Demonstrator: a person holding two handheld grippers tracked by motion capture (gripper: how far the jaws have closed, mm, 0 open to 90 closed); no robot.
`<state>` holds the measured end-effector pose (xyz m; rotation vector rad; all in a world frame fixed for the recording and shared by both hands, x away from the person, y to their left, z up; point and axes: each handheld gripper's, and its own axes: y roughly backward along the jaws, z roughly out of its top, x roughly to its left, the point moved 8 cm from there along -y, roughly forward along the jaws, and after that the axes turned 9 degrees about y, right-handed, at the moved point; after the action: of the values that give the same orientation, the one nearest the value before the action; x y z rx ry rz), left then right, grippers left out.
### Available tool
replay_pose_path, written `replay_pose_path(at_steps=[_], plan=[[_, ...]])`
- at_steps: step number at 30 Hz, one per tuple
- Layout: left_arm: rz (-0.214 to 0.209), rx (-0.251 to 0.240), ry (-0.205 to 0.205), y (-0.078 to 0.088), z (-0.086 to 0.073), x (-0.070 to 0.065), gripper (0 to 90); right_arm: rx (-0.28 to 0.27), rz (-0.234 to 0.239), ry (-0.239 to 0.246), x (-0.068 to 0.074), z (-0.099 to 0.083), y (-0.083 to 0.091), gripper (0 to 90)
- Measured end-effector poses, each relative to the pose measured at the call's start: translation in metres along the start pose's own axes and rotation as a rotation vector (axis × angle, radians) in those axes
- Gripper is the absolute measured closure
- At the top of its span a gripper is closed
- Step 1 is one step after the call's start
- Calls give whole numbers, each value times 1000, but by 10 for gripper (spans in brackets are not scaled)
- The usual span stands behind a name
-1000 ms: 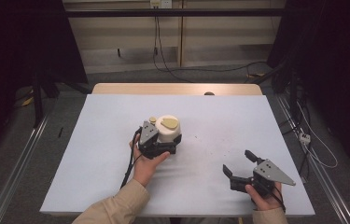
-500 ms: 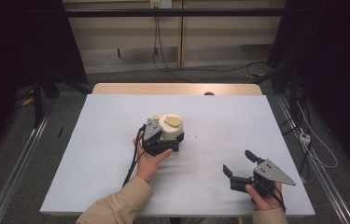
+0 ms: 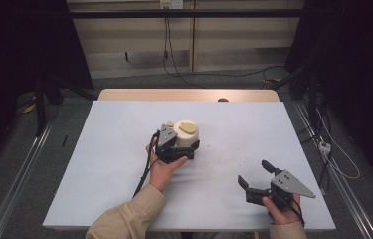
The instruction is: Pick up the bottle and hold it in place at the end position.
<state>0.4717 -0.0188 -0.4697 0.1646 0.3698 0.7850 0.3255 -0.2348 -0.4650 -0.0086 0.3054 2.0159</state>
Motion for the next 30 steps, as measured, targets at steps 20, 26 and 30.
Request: replay_pose_path(at_steps=[20,26,30], plan=[[6,16,-4,-13,4,-1,54,1,-2,-5,0,0,0,43],[8,29,-6,-19,-1,0,53,0,0,-5,0,0,0,42],[12,22,9,-21,-1,0,54,0,-1,-5,0,0,0,42]])
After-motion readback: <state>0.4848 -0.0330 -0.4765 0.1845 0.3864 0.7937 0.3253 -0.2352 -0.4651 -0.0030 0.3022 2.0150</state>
